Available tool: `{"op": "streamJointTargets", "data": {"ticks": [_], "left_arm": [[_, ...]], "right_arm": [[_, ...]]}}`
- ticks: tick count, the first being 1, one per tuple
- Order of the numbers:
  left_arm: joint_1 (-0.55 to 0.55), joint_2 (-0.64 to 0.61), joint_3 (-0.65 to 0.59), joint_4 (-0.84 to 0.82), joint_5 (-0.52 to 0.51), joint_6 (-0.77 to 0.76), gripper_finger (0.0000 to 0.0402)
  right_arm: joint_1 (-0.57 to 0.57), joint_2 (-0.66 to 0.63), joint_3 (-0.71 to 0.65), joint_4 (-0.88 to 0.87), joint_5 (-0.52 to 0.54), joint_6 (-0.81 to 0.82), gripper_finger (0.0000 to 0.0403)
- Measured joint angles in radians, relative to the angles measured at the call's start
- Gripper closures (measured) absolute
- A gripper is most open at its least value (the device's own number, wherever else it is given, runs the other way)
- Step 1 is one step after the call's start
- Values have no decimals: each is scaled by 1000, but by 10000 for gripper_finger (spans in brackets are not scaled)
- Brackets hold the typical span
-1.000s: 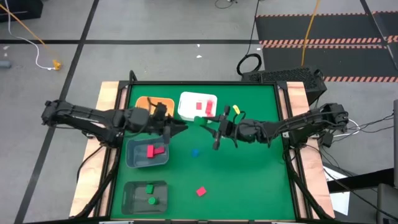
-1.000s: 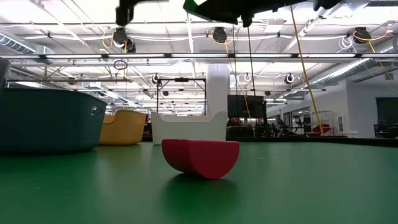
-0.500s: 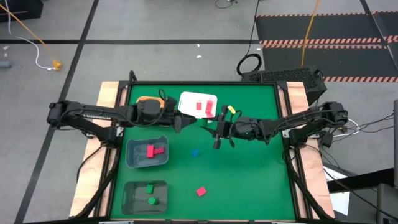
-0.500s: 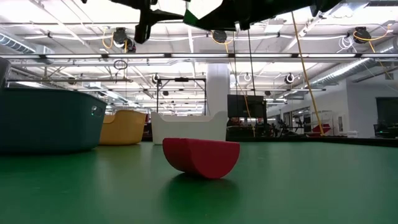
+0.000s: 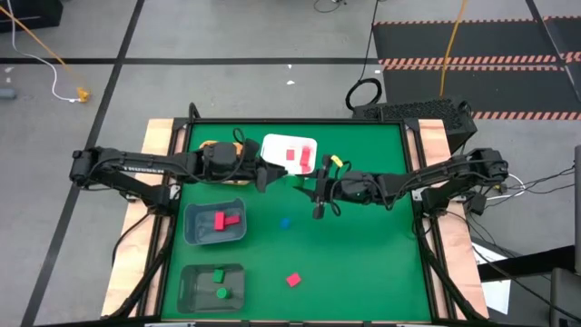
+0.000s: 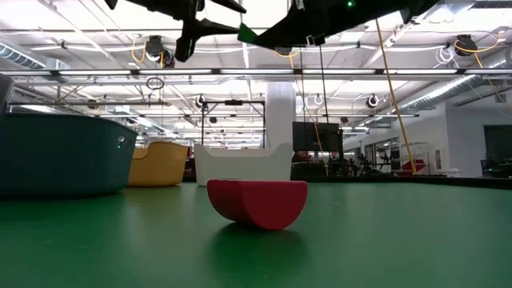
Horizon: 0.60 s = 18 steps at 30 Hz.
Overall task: Sort & place blocks by color
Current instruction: Put the green block into the black bin
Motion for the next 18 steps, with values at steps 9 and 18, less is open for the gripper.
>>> {"op": "streamJointTargets", "data": {"ticks": [9, 18], "left_arm": [[-5, 0, 0, 0, 23, -32, 322], [-9, 0, 0, -7, 69, 4, 231]], "right_arm": [[0, -2, 0, 1, 7, 5, 289], [0, -32, 0, -17, 9, 5, 287]]}}
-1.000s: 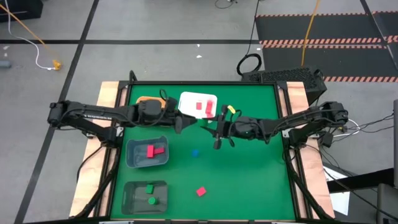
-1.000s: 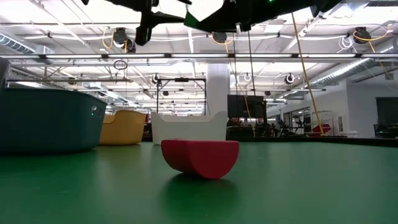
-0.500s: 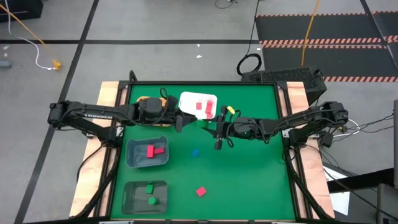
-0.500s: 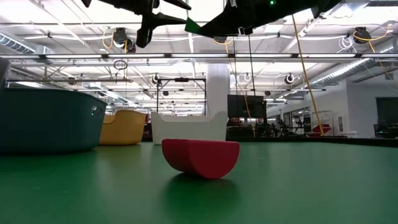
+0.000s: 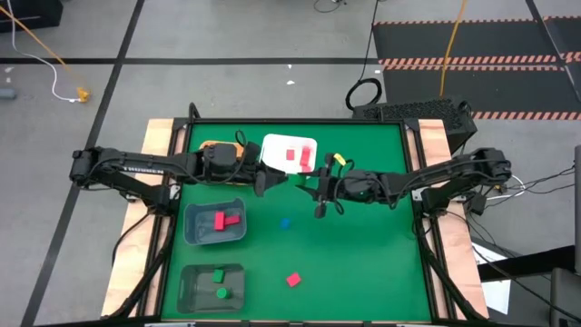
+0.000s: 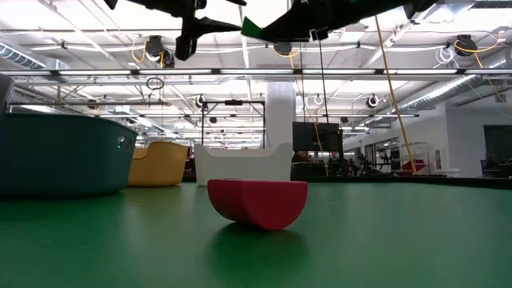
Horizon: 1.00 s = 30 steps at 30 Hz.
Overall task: Sort & place blocks by color
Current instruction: Put the green block into the black bin
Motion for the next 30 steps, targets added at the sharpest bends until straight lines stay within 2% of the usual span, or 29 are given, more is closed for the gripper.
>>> {"op": "streamJointTargets", "data": {"ticks": [6, 11, 14, 21, 26, 30], "left_arm": [[0, 3, 0, 7, 0, -4, 146], [-2, 42, -1, 20, 0, -25, 111], [-2, 65, -1, 24, 0, -58, 106], [-2, 128, 0, 170, 0, -125, 105], [-2, 160, 0, 175, 0, -183, 106], [-2, 171, 0, 172, 0, -210, 128]], "right_arm": [[0, -3, 0, -3, -1, -1, 285], [0, -3, 0, 9, -2, -3, 285], [0, -3, 0, 20, -2, -3, 285], [0, -3, 0, 26, -6, -4, 285], [0, -3, 0, 26, -6, -11, 285], [0, -3, 0, 26, -7, -11, 285]]}}
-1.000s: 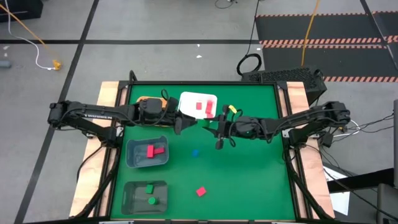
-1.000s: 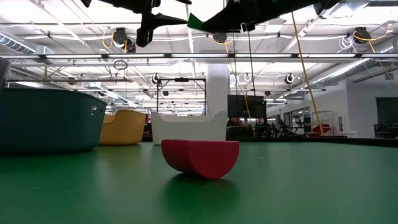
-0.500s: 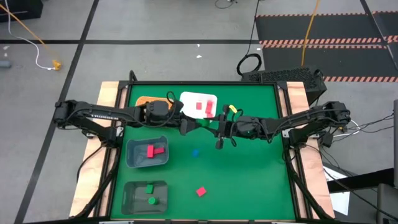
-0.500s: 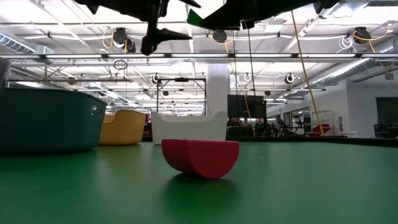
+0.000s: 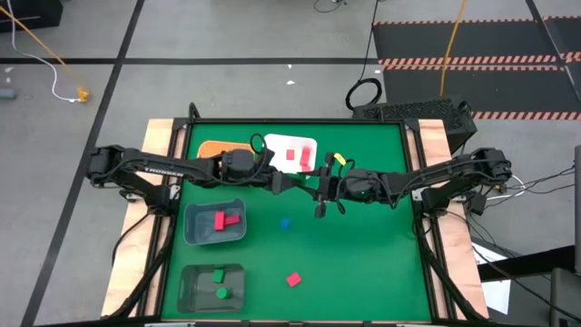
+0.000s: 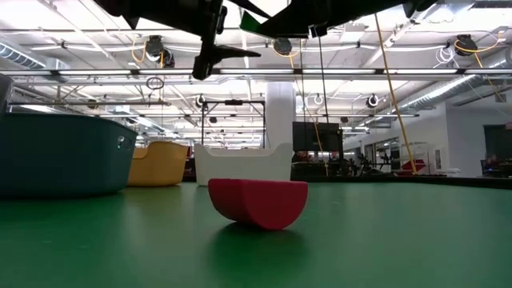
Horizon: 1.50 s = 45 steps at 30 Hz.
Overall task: Sort & place blocks by color
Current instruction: Put the green block into the black bin
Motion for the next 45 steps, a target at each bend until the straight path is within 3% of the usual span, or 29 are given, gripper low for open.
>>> {"op": "streamJointTargets", "data": {"ticks": [11, 27, 36, 45], "left_arm": [[11, 0, 1, 2, 5, -27, 300], [11, 0, 0, -3, 32, -46, 300], [53, -2, 0, -40, 31, -5, 300], [181, -2, 0, -222, 196, 48, 300]], "right_arm": [[0, 1, 0, -36, 1, -15, 284], [16, -3, 0, -127, -3, 134, 201], [29, -141, 0, -360, -5, 287, 193], [29, -207, -1, -563, -4, 524, 193]]}}
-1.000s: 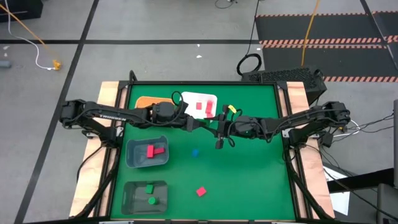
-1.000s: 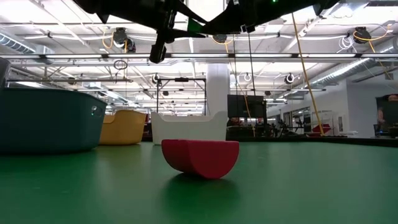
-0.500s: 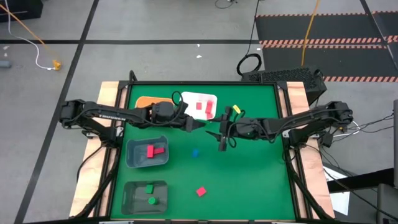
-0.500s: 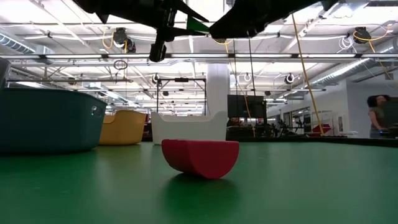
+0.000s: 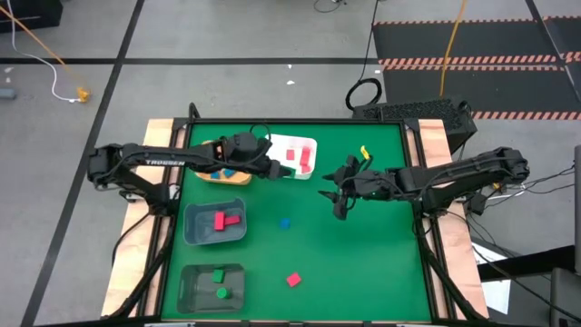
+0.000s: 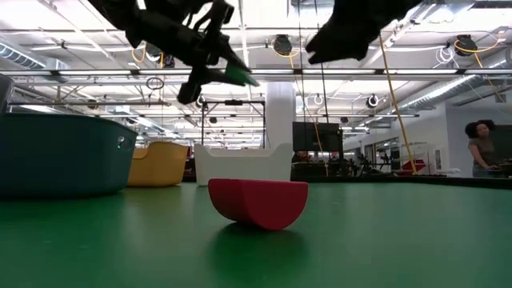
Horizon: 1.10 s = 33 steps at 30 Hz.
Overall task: Sort & place blocks by color
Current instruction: Put the green block into the black bin
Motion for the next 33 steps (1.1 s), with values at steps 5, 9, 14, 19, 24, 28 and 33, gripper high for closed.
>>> {"op": "streamJointTargets", "data": {"ticks": [5, 9, 14, 19, 24, 28, 33], "left_arm": [[49, -36, 1, -106, 97, 27, 300], [48, -112, 3, -240, 180, 45, 300], [-28, -270, 2, -446, 203, -1, 300], [-229, -404, 1, -541, 115, -199, 300], [-506, -430, 1, -532, 56, -433, 300], [-699, -393, 1, -535, 32, -623, 300], [-875, -326, 1, -536, 31, -808, 300]], "right_arm": [[0, -1, 0, -100, 0, 115, 193], [0, -1, 0, -178, -1, 185, 193], [0, -1, -12, -214, -1, 218, 193], [0, -1, -44, -200, -1, 218, 193], [0, 0, -109, -69, -4, 219, 193], [0, 0, -171, 103, -55, 220, 193], [0, 0, -249, 313, -80, 219, 193]]}}
